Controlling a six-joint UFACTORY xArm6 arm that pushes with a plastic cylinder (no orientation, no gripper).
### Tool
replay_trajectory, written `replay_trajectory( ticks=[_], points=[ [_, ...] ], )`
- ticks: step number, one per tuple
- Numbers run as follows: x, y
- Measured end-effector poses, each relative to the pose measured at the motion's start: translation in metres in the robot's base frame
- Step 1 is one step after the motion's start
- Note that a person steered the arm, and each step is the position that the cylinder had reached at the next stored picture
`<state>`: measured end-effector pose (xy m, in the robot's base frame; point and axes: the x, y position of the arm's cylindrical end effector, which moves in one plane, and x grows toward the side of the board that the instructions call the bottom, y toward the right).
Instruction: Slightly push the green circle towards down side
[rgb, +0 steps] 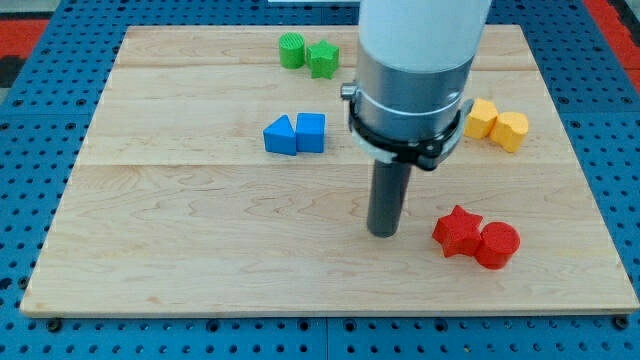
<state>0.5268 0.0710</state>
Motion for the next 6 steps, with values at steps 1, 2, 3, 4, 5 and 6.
replay_trajectory(
  ticks=[1,2,3,4,5,6],
  points=[
    [-0.063,0.080],
    [-0.131,0.077],
    [-0.205,0.078],
    [-0.279,0.069],
    [-0.333,0.013],
    [-0.333,-0.047]
  ],
)
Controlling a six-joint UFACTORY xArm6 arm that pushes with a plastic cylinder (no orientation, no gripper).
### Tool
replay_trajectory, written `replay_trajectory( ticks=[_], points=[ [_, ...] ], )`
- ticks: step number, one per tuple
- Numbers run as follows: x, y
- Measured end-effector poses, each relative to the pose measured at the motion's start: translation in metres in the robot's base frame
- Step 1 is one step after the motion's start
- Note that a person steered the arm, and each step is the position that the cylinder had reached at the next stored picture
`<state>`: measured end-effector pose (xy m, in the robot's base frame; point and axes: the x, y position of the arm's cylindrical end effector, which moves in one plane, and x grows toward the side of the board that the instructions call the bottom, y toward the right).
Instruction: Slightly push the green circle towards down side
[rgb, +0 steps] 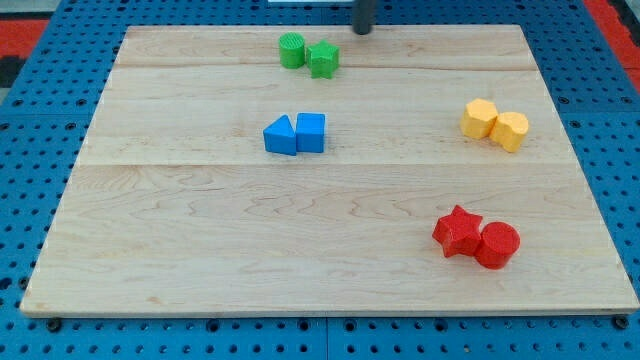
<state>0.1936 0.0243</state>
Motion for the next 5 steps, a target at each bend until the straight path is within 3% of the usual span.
replay_trajectory(
  ticks=[1,2,5],
  points=[
    [-0.001,-0.050],
    [0.034,-0.044],
    [-0.001,-0.039]
  ],
)
